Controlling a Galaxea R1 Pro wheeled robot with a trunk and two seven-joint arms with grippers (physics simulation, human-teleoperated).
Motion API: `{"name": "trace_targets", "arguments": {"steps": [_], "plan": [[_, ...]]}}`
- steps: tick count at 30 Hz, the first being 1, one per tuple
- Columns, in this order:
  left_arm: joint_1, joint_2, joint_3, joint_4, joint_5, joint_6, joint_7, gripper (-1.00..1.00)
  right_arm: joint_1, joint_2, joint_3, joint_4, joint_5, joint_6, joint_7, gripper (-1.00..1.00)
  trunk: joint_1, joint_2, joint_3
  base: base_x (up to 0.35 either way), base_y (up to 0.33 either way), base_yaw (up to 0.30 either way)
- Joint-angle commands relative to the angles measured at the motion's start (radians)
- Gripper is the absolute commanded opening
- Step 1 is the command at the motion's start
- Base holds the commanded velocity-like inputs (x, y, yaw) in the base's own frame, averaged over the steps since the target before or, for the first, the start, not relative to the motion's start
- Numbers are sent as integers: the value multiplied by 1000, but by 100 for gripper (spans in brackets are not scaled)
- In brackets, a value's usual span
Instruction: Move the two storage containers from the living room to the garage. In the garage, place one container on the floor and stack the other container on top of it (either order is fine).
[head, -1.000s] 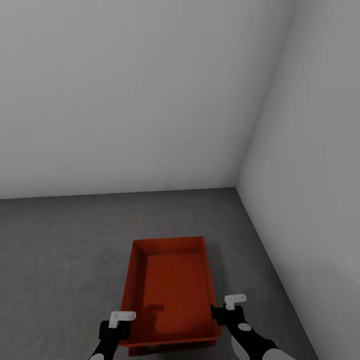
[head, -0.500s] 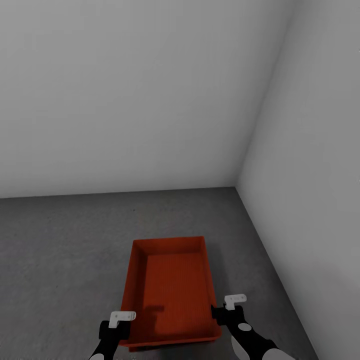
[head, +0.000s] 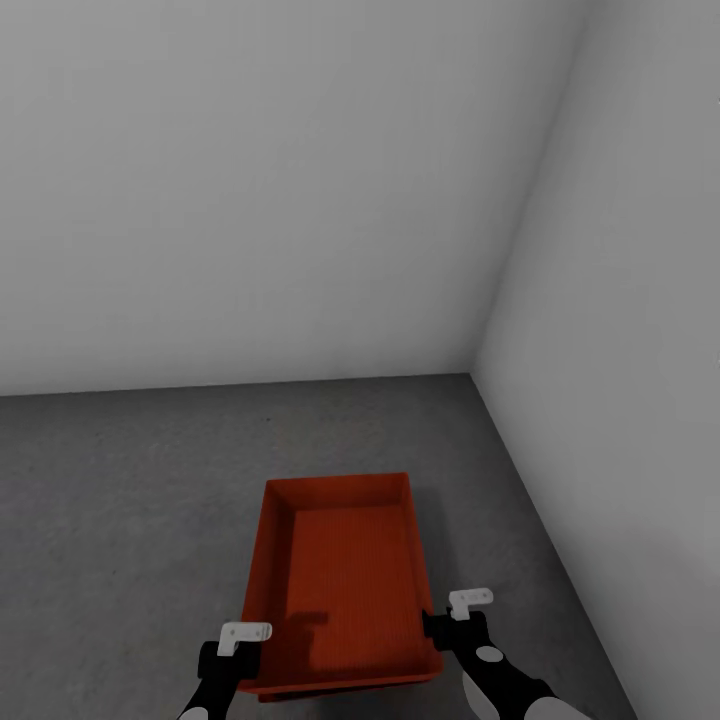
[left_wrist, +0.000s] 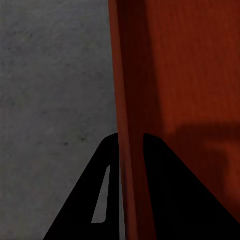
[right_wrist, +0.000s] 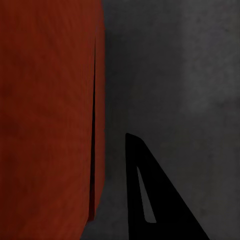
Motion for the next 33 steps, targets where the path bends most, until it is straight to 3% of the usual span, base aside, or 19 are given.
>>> {"name": "trace_targets", "arguments": {"steps": [1, 31, 32, 33], "plan": [[0, 0, 9, 4, -4, -3, 13, -100, -1, -3, -6, 1, 0, -3, -14, -100, 0, 0, -1, 0, 0, 0], [0, 0, 8, 3, -3, 1, 14, -100, -1, -3, -5, 1, 0, 0, -14, -100, 0, 0, -1, 0, 0, 0], [0, 0, 8, 3, -3, 1, 14, -100, -1, -3, -5, 1, 0, 0, -14, 100, 0, 0, -1, 0, 0, 0], [0, 0, 8, 3, -3, 1, 14, 100, -1, -3, -5, 1, 0, 0, -14, 100, 0, 0, -1, 0, 0, 0]]}}
